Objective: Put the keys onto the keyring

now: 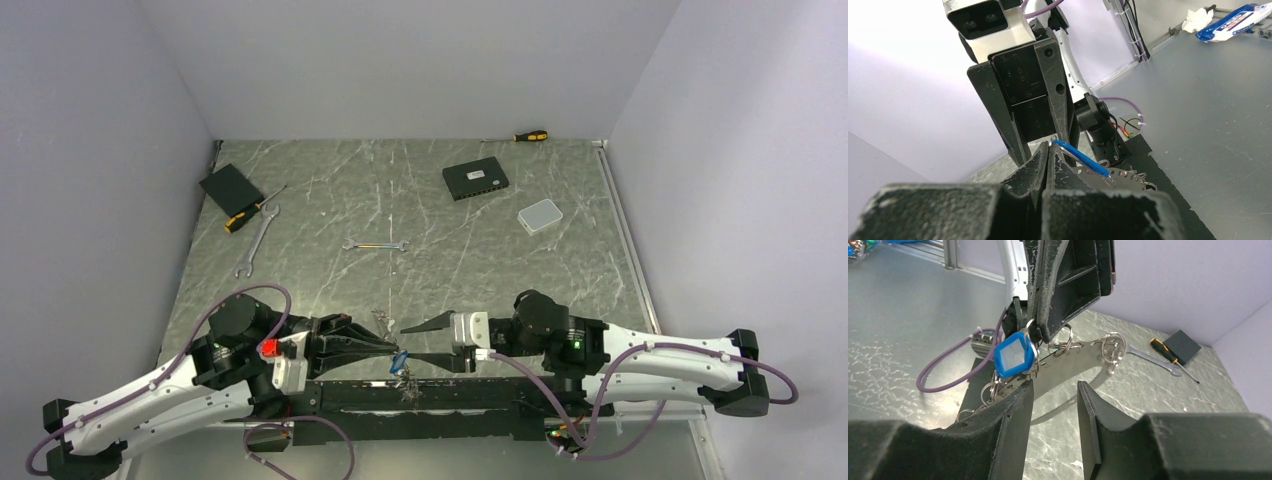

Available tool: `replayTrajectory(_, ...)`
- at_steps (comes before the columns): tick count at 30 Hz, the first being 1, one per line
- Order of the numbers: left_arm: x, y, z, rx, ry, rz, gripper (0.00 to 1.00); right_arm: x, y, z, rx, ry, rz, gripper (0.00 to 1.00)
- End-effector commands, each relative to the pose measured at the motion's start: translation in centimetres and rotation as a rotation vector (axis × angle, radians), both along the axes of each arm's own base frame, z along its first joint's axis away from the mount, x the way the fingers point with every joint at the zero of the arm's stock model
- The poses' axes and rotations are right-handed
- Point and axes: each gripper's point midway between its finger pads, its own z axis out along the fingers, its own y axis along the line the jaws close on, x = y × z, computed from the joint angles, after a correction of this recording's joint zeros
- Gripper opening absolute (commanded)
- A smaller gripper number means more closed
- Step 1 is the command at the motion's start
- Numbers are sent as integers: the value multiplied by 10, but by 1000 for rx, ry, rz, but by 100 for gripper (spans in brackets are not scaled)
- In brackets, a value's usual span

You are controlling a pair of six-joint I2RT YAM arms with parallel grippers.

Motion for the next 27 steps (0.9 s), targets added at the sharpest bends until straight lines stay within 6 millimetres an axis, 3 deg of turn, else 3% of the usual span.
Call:
replayTrajectory(1, -2, 2, 17, -68, -29, -6, 0, -10, 1, 27, 72, -32, 57, 41)
replayTrajectory(5, -1, 1, 15, -69, -25, -4, 0, -14, -1, 34, 108, -41, 74, 39)
replayTrajectory(11, 0, 0, 13, -71, -16, -5, 0, -16, -1, 50, 160, -66, 90, 28)
replayTrajectory(16, -1, 0, 15, -77, -14, -8, 0, -19, 0, 52, 165, -77, 107, 1)
replayTrajectory(27, -4, 6, 21, -109, -30, -9, 0, -8, -15, 40, 181, 8, 23, 0)
